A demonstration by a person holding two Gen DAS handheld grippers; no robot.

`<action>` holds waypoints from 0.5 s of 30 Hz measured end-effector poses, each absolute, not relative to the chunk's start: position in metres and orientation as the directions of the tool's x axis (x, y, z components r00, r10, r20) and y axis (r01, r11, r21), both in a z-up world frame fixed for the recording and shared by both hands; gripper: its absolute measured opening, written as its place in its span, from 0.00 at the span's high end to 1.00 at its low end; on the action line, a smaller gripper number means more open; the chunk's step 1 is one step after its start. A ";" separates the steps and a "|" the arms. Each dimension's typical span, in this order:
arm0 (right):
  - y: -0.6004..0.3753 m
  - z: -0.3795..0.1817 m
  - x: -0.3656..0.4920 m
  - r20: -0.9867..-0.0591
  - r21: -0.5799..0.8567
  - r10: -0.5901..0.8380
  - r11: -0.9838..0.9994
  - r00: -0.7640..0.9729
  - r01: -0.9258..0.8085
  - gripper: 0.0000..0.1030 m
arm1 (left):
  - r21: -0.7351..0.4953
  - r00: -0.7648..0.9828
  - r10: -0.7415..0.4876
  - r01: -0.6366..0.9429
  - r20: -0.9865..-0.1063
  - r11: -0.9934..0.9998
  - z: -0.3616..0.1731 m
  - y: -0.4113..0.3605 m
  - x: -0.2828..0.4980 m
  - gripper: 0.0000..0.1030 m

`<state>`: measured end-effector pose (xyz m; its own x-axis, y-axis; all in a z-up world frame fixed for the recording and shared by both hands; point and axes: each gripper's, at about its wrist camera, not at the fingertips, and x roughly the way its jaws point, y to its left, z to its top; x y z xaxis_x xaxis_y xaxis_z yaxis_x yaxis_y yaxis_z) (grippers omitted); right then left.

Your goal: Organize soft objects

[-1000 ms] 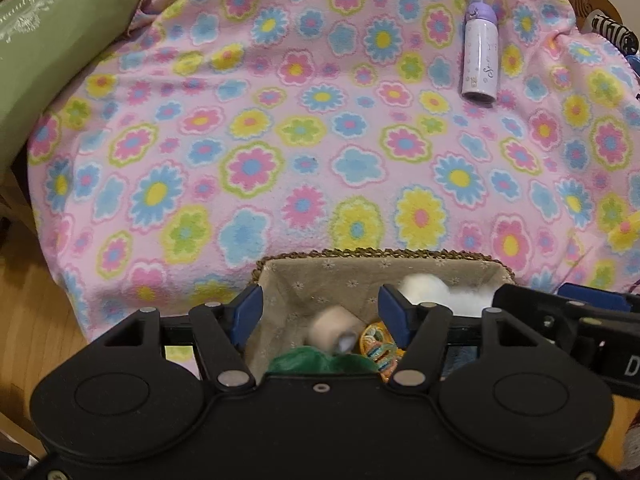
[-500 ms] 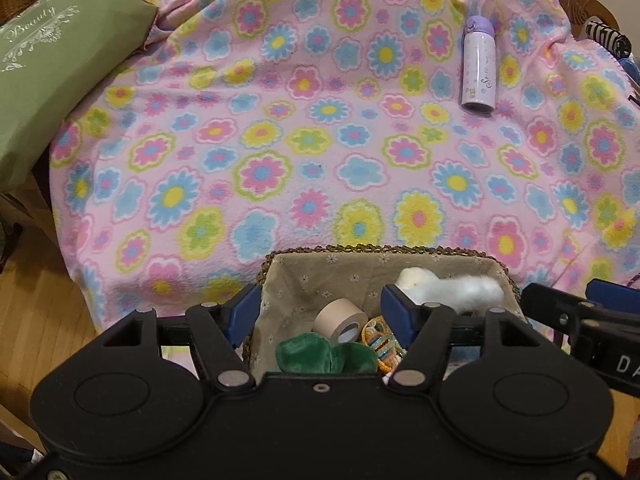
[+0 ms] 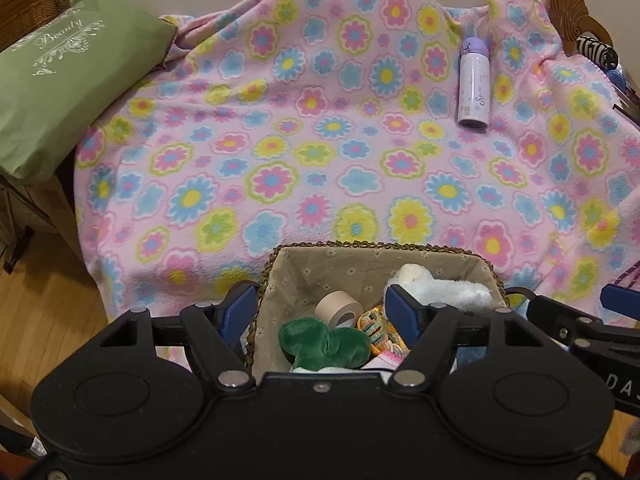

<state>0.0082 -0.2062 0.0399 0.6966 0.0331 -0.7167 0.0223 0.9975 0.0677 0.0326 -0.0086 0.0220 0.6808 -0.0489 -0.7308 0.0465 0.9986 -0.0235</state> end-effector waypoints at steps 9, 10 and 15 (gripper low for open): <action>-0.215 0.040 0.002 -0.728 0.071 0.015 0.996 0.685 0.053 0.15 | -0.038 0.682 -0.044 0.025 -0.730 0.999 0.022 -0.002 0.020 0.35; -0.215 0.040 0.001 -0.730 0.073 0.017 0.996 0.683 0.053 0.15 | -0.038 0.682 -0.045 0.025 -0.730 0.999 0.022 -0.002 0.019 0.35; -0.214 0.040 -0.001 -0.732 0.074 0.018 0.996 0.681 0.053 0.13 | -0.039 0.680 -0.043 0.021 -0.732 0.999 0.021 -0.001 0.015 0.35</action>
